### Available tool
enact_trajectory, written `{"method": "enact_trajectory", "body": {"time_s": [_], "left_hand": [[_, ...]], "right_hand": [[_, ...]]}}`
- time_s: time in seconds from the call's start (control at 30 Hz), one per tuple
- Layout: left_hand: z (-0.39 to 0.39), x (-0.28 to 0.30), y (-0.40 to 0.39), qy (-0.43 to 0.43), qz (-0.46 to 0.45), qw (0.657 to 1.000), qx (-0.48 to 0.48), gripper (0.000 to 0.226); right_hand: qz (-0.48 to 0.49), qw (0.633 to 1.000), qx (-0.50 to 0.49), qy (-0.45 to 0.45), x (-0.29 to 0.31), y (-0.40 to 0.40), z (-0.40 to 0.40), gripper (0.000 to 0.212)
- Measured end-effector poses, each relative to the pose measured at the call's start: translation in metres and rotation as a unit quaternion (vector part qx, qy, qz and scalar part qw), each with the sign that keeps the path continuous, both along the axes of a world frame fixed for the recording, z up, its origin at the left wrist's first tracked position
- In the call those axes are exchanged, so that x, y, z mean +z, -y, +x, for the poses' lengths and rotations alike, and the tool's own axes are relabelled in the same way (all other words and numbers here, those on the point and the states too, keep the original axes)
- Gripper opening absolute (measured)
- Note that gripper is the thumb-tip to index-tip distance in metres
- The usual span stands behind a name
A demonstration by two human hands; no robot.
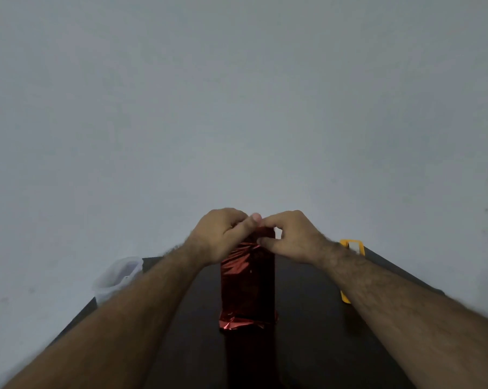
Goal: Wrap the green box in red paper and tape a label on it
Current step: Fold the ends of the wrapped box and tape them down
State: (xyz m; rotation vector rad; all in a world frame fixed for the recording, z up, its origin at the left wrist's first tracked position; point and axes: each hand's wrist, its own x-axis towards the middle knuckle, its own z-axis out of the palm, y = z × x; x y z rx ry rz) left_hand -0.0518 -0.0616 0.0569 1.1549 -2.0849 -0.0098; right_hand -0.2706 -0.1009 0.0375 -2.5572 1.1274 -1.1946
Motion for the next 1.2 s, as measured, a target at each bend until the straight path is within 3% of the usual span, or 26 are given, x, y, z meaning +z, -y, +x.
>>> {"method": "enact_trajectory", "body": {"time_s": [0.13, 0.23, 0.3, 0.4, 0.5, 0.6, 0.73, 0.8, 0.9, 1.1, 1.2], "left_hand": [[-0.005, -0.02, 0.003, 0.011, -0.074, 0.994, 0.08, 0.069], [-0.013, -0.027, 0.005, 0.004, -0.133, 0.985, 0.111, 0.067], [-0.015, -0.03, 0.005, -0.007, -0.147, 0.983, 0.11, 0.064], [-0.013, -0.036, 0.005, -0.059, -0.124, 0.986, 0.097, 0.058], [-0.004, -0.032, 0.009, -0.148, -0.019, 0.988, 0.039, 0.05], [0.004, -0.029, 0.013, -0.141, -0.001, 0.99, 0.011, 0.048], [0.007, -0.032, 0.015, -0.109, -0.043, 0.993, -0.01, 0.042], [0.005, -0.034, 0.013, -0.126, -0.047, 0.991, -0.014, 0.057], [0.001, -0.029, 0.012, -0.18, -0.004, 0.983, 0.038, 0.066], [0.001, -0.022, 0.013, -0.085, -0.011, 0.993, 0.077, 0.025], [0.004, -0.028, 0.009, -0.053, -0.052, 0.995, 0.061, 0.026]], "right_hand": [[0.034, 0.999, 0.003, 0.042, -0.001, 0.001, -0.001, 0.041], [0.094, 0.986, -0.003, 0.14, -0.009, 0.002, -0.007, 0.043], [0.164, 0.955, -0.03, 0.246, -0.014, 0.004, -0.019, 0.039], [0.209, 0.9, -0.169, 0.342, -0.024, 0.004, -0.055, 0.04], [0.212, 0.862, -0.366, 0.281, -0.034, 0.008, -0.099, 0.036], [0.263, 0.814, -0.48, 0.194, -0.046, 0.013, -0.124, 0.036], [0.377, 0.751, -0.433, 0.326, -0.057, 0.031, -0.137, 0.055], [0.427, 0.723, -0.418, 0.348, -0.059, 0.041, -0.144, 0.056], [0.453, 0.715, -0.422, 0.326, -0.062, 0.06, -0.156, 0.046], [0.471, 0.707, -0.428, 0.308, -0.081, 0.081, -0.175, 0.033], [0.458, 0.711, -0.424, 0.325, -0.077, 0.071, -0.163, 0.045]]}}
